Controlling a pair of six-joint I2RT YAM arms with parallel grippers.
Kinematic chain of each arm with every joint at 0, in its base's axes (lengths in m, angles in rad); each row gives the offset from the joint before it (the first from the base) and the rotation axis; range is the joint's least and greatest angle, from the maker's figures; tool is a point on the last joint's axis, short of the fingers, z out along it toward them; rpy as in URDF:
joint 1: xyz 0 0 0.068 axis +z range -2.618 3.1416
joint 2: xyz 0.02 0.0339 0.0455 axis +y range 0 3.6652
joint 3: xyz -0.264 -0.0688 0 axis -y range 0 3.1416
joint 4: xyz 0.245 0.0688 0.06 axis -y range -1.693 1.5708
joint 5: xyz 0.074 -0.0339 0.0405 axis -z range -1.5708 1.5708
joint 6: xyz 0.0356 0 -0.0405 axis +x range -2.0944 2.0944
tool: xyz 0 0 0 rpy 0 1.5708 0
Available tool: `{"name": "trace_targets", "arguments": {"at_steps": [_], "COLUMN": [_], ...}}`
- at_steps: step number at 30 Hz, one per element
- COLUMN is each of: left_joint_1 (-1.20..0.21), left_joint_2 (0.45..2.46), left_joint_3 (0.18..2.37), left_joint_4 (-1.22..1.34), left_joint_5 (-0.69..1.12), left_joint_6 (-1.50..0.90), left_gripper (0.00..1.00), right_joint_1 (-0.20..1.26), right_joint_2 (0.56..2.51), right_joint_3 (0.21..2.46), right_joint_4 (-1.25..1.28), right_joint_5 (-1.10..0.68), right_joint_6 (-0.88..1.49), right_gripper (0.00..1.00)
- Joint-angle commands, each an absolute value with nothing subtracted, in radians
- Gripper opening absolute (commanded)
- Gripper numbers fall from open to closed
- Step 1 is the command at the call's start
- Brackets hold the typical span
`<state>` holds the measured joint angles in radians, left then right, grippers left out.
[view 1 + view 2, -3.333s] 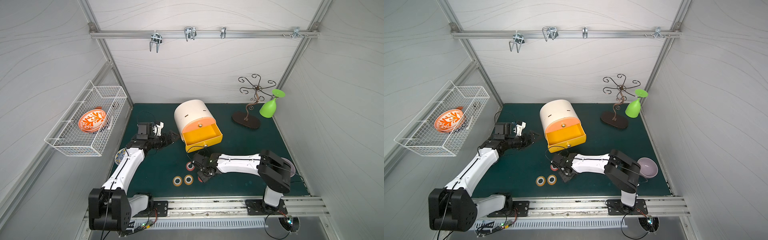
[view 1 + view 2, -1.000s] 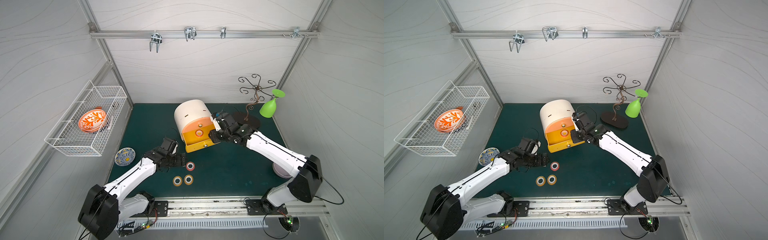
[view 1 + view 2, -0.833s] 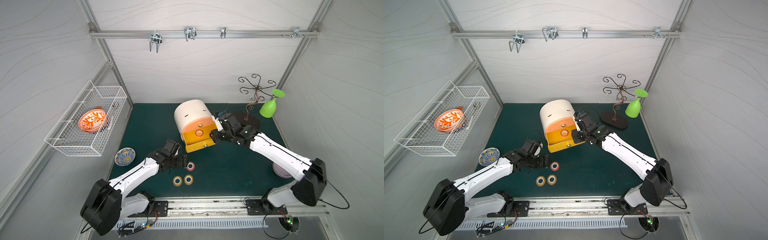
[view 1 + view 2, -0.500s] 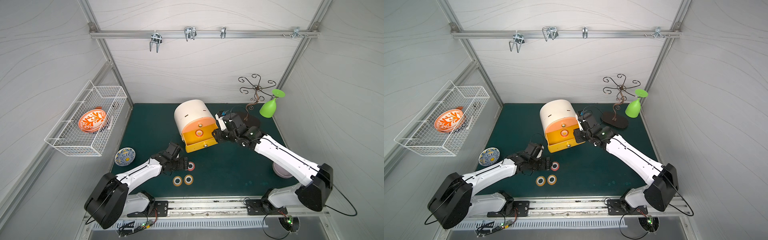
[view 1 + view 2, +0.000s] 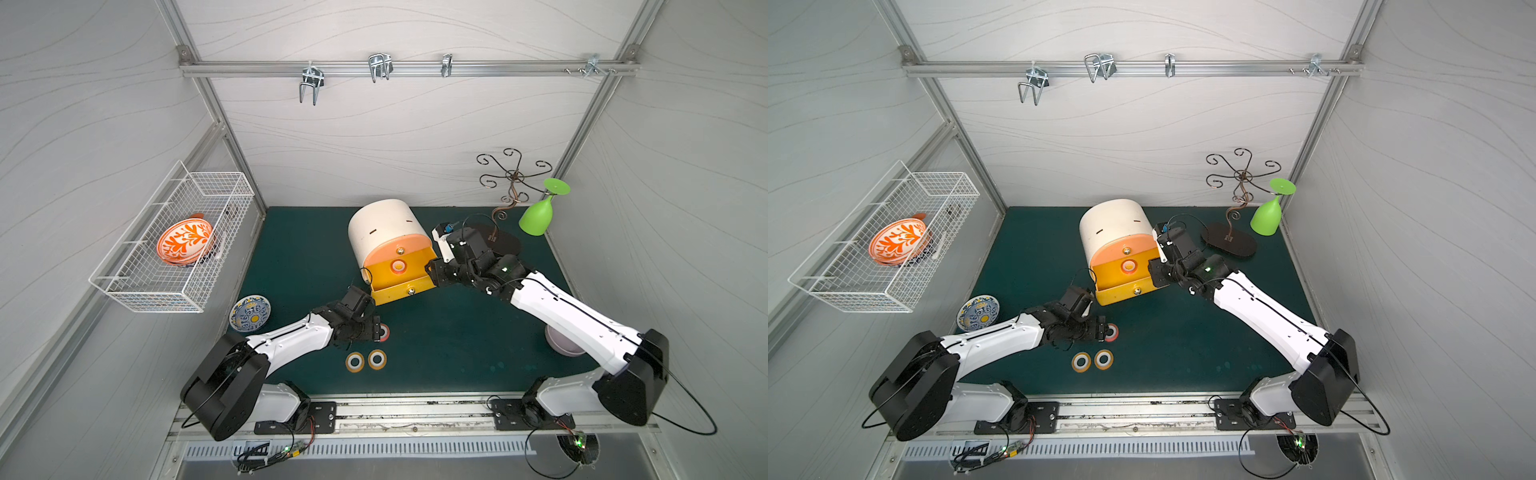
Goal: Place the transparent tape into the drawer according to color
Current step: Pick up the tape from the center of the board.
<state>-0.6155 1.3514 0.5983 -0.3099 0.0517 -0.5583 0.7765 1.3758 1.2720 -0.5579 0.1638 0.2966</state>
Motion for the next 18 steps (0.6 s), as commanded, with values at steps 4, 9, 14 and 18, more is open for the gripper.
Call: {"name": "trace_targets", "arguments": {"at_steps": [4, 9, 14, 18], "left_joint_1": [-0.659, -0.676, -0.683, -0.684], "left_joint_2": [1.411, 1.443, 1.495, 1.524], "left_joint_3": [0.636, 0.65, 0.676, 0.699], "left_joint_4": [-0.364, -0.383, -0.402, -0.437], "left_joint_5": [-0.025, -0.063, -0.076, -0.093], "left_joint_6": [-0.554, -0.554, -0.555, -0.557], "left_gripper": [0.86, 0.86, 0.86, 0.85], "right_joint_1": [0.769, 0.768, 0.768, 0.768], "right_joint_2": [1.34, 1.341, 1.338, 1.336], "right_joint_3": [1.266, 1.264, 1.266, 1.269], "right_joint_4": [-0.555, -0.552, -0.552, -0.557], "right_joint_5": [0.181, 0.18, 0.18, 0.184], "right_joint_6": [0.293, 0.293, 0.293, 0.288], "right_gripper": [0.51, 0.51, 0.51, 0.51]}}
